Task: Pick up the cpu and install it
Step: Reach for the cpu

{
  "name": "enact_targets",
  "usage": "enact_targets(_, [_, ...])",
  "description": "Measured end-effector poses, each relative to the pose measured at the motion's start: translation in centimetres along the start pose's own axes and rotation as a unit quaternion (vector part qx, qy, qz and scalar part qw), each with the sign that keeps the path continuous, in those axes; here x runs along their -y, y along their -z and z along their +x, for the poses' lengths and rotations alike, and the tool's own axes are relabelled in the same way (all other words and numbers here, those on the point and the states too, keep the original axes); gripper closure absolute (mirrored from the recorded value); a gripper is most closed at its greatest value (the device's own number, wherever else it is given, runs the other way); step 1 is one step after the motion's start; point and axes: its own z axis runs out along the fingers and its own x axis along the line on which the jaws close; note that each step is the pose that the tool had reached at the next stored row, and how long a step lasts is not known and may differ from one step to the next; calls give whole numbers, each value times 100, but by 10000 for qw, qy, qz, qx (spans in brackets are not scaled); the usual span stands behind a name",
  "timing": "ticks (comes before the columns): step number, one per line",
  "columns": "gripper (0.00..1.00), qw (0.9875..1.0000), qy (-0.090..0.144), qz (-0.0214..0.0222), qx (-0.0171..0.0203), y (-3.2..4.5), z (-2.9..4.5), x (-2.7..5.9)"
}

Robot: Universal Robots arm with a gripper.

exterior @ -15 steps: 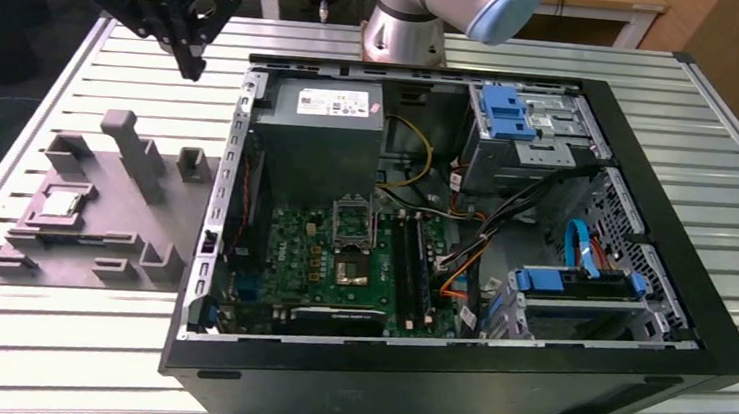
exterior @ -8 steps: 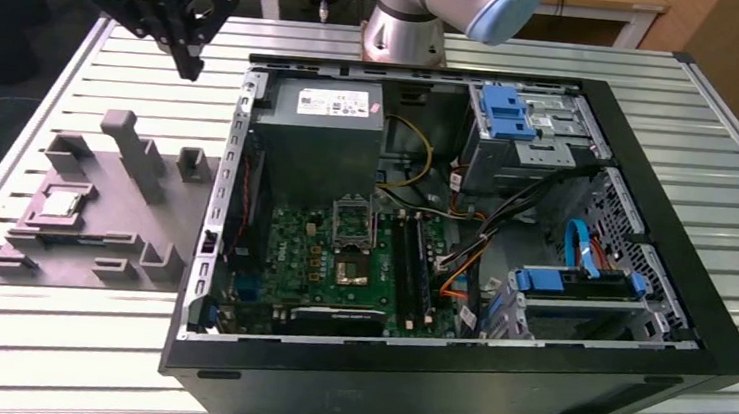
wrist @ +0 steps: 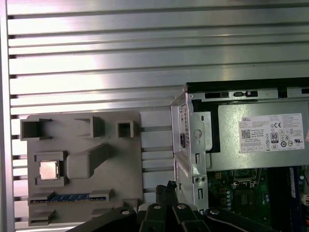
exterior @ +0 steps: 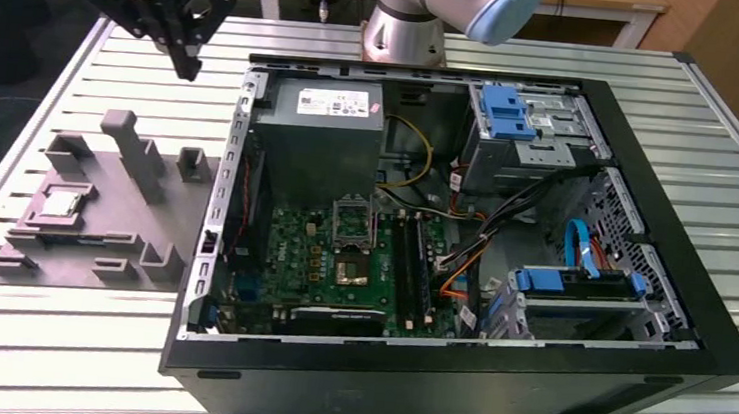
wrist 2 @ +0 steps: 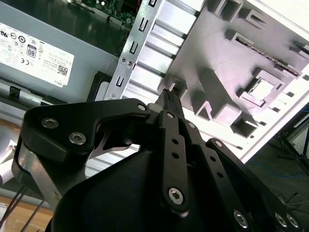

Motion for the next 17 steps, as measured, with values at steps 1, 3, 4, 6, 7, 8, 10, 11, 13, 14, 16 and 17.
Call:
enact_targets(1, [89,10000,0,0,0,0,2,0])
enact_targets(3, [89,10000,0,0,0,-1,7,1])
enact_targets(4, [89,10000,0,0,0,-1,9,1])
enact_targets(6, [89,10000,0,0,0,-2,14,1])
enact_targets(7, [89,10000,0,0,0,-2,17,1])
enact_targets(8, [89,10000,0,0,0,-2,19,2])
enact_targets(10, [89,10000,0,0,0,-2,25,2])
enact_targets(11, [89,10000,0,0,0,-2,27,2])
enact_targets(13, [89,10000,0,0,0,-3,33,3])
enact_targets(14, [89,10000,0,0,0,-3,35,3])
enact_targets(16, [89,10000,0,0,0,-3,40,3])
enact_targets(17, [89,10000,0,0,0,-3,42,3])
